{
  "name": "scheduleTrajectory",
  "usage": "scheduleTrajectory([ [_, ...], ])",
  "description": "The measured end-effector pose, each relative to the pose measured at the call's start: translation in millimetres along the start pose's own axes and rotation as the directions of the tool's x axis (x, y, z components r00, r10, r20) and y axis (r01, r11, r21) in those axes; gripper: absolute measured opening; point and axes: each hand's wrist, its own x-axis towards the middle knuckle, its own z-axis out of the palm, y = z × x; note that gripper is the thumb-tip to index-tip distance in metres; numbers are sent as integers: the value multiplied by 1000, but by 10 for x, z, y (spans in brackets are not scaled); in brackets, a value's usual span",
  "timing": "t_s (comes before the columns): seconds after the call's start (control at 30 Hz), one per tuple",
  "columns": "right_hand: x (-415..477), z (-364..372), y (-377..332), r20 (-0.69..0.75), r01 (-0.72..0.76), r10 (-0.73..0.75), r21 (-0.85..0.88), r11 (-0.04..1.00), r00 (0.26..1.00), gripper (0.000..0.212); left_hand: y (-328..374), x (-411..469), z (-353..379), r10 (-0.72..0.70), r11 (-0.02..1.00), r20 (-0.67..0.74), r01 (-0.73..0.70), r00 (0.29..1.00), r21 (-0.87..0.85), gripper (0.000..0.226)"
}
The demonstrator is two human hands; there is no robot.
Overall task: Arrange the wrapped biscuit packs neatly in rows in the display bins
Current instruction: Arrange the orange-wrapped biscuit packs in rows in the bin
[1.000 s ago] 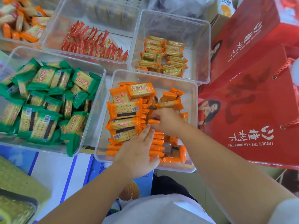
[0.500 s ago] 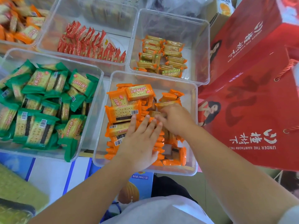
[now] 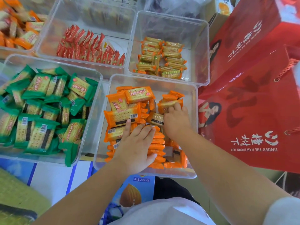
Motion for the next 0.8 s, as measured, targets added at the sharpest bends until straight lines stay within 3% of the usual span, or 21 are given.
scheduleTrajectory([
  [0.13,-34,44,-27,-37,-26,27,37,999,999,33,-10,8,24,-6,1000,3,6,1000,-8,78],
  [0.33,-58,-38,61,-67,21,-4,256,967,998,35,-13,11,18,-12,1000,6,12,1000,-23,73],
  [0.4,-70,-66,114,-97,13,31,426,905,995,38,-11,11,15,-17,1000,10,18,1000,-22,72],
  [0.47,-88,-95,175,-103,-1,85,633,774,991,39,-7,12,16,-19,1000,11,19,1000,-19,72],
  [0.53,-82,-123,217,-134,30,100,729,683,986,34,-8,15,18,-15,1000,11,16,1000,-11,73],
  [0.7,-71,-188,129,-177,172,-59,744,645,983,27,-23,16,41,-9,1000,17,9,1000,-9,76],
  [0.8,-58,-184,57,-137,184,-123,724,665,983,27,-22,4,25,-3,1000,19,3,1000,-30,75],
])
